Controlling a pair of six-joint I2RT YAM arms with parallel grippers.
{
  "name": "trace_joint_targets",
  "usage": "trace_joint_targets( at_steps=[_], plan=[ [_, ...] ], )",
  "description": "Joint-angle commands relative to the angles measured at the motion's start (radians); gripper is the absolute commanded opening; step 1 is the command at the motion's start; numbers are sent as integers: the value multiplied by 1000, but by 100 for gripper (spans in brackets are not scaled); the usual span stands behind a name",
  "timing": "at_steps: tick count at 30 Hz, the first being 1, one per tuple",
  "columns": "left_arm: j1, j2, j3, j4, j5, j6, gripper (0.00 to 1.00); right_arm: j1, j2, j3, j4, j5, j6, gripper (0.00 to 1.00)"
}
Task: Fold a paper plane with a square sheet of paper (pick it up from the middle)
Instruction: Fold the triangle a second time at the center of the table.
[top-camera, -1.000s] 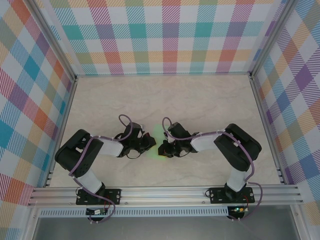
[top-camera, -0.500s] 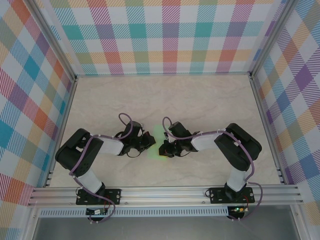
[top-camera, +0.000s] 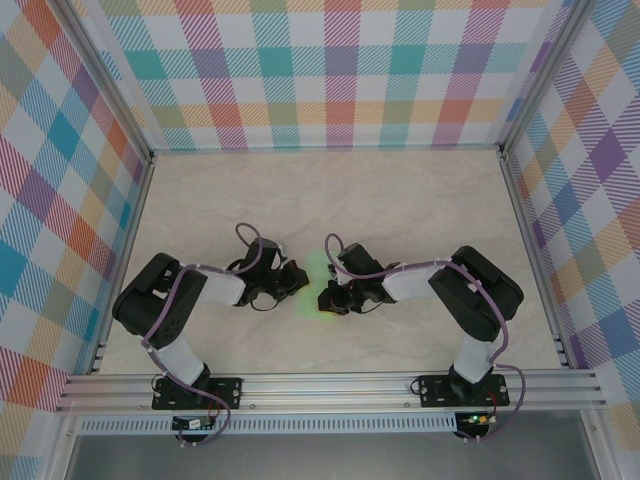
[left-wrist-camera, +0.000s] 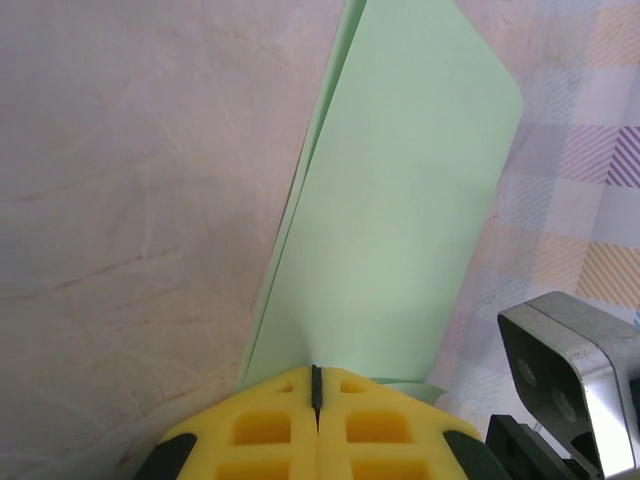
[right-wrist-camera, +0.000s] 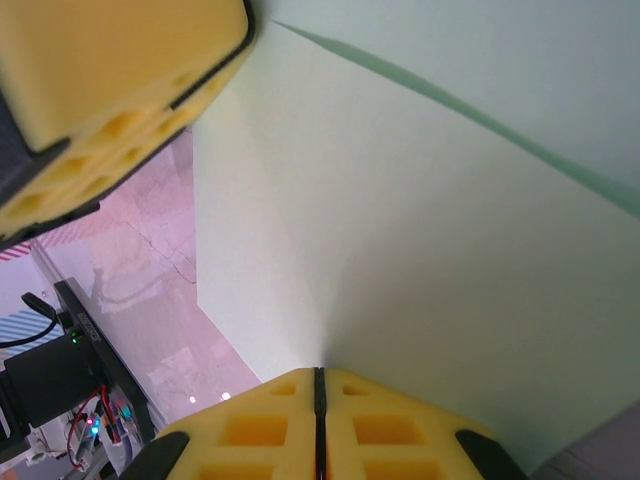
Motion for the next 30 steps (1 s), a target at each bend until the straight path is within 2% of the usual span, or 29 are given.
trace_joint_targets(
  at_steps=[1,12,19,25,30],
  plan=[
    [43,28,16,-50,-72,43,0,-6,48,-38,-152,8,-25,9],
    [83,23,34,-93,-52,97,0,-8,55,-32,-152,0,-28,9],
    [116,-47,78,-187,-26,146,0,-8,61,-22,-155,4,-27,10],
    [105,-171,71,-203,26,120,0,-7,66,-6,-160,5,-25,10],
    [50,-203,50,-185,60,102,0,-9,66,5,-169,10,-26,10]
  ],
)
